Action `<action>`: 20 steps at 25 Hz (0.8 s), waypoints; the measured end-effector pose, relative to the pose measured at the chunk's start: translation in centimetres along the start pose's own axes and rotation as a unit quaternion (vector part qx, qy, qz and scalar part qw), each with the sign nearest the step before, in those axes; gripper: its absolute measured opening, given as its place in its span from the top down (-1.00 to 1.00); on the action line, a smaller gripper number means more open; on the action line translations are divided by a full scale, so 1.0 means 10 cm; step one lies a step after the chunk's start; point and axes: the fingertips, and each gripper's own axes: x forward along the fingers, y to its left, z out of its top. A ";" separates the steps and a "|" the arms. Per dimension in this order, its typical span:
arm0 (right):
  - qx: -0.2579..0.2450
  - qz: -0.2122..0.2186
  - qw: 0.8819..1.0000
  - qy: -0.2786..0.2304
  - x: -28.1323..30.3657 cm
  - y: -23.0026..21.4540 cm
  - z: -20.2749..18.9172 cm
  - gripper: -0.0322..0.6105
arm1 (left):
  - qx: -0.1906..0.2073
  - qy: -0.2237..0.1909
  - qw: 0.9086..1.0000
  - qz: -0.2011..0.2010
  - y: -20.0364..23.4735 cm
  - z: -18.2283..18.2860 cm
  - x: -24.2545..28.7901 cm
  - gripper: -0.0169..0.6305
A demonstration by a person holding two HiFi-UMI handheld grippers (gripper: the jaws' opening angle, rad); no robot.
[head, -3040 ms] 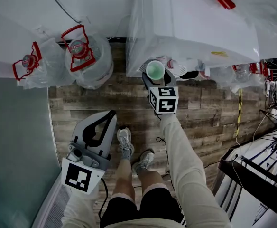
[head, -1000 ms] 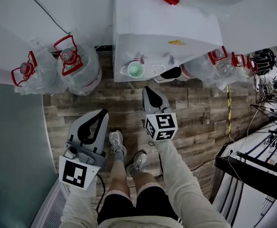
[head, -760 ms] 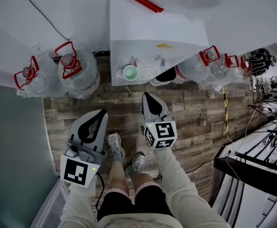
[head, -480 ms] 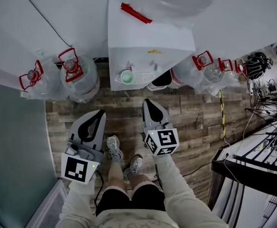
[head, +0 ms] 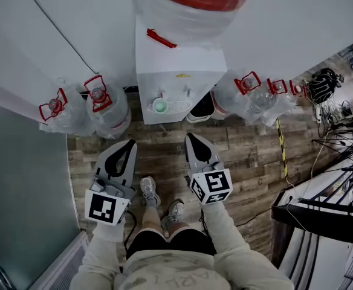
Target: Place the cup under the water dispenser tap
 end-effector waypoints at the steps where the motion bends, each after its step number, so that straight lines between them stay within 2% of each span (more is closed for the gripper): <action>1: -0.003 0.000 1.000 -0.004 -0.06 0.01 0.08 0.87 | 0.005 -0.009 1.000 -0.003 -0.03 0.09 -0.01 0.93; 5: -0.012 0.000 1.000 -0.018 -0.27 0.05 0.36 0.87 | 0.014 -0.040 0.999 -0.002 -0.11 0.40 -0.06 0.93; 9: -0.027 0.000 0.999 -0.025 -0.48 0.10 0.57 0.87 | 0.013 -0.026 1.000 -0.001 -0.23 0.51 -0.13 0.93; 20: -0.042 0.011 0.998 -0.044 -0.93 0.31 0.97 0.87 | 0.025 -0.048 0.999 -0.005 -0.51 0.93 -0.35 0.93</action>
